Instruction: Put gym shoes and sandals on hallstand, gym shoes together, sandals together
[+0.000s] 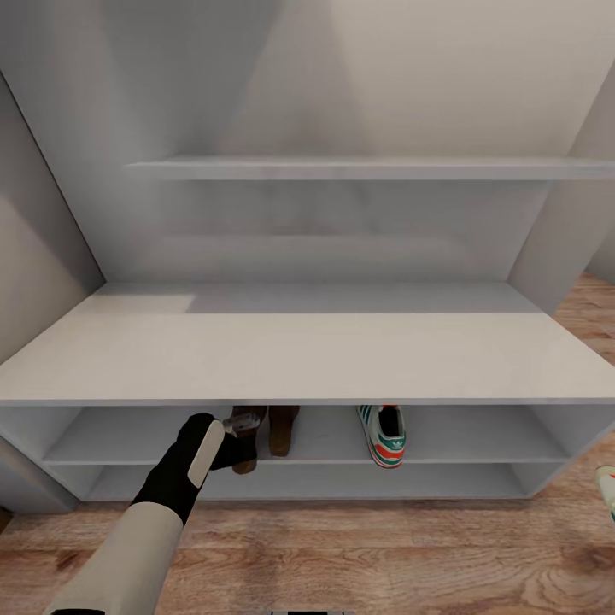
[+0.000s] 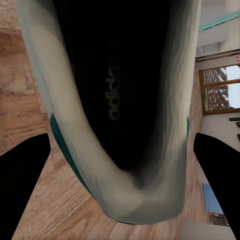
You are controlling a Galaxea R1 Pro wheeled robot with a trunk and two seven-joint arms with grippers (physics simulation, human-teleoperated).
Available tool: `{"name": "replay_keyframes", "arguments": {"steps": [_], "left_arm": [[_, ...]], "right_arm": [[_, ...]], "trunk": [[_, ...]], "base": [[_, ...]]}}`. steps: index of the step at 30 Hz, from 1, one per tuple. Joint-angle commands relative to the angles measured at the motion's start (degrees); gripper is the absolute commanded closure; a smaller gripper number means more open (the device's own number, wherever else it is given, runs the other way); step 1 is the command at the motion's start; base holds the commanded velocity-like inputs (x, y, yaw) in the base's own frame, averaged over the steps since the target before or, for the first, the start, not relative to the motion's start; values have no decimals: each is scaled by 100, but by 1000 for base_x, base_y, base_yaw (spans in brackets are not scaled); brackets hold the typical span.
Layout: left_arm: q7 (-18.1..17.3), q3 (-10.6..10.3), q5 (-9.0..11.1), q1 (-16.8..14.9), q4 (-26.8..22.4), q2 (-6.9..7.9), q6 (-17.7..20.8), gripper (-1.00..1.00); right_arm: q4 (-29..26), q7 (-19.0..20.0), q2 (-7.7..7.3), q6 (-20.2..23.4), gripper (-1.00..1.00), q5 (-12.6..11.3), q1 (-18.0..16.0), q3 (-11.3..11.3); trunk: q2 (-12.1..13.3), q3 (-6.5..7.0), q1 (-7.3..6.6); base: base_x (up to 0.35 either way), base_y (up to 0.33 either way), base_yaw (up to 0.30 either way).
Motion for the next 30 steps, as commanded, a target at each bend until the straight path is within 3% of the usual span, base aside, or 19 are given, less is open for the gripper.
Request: {"name": "replay_keyframes", "arguments": {"steps": [1, 30], "left_arm": [[53, 14, 6, -1, -12, -2, 16, 100], [53, 20, 6, -2, 1, -2, 16, 100]], "right_arm": [[26, -12, 1, -39, 100, 11, -10, 12], [26, -12, 1, -39, 100, 10, -10, 12]], "trunk": [[-2, -6, 61], [-2, -6, 61]], "base": [[0, 0, 0], [17, 0, 0]]}}
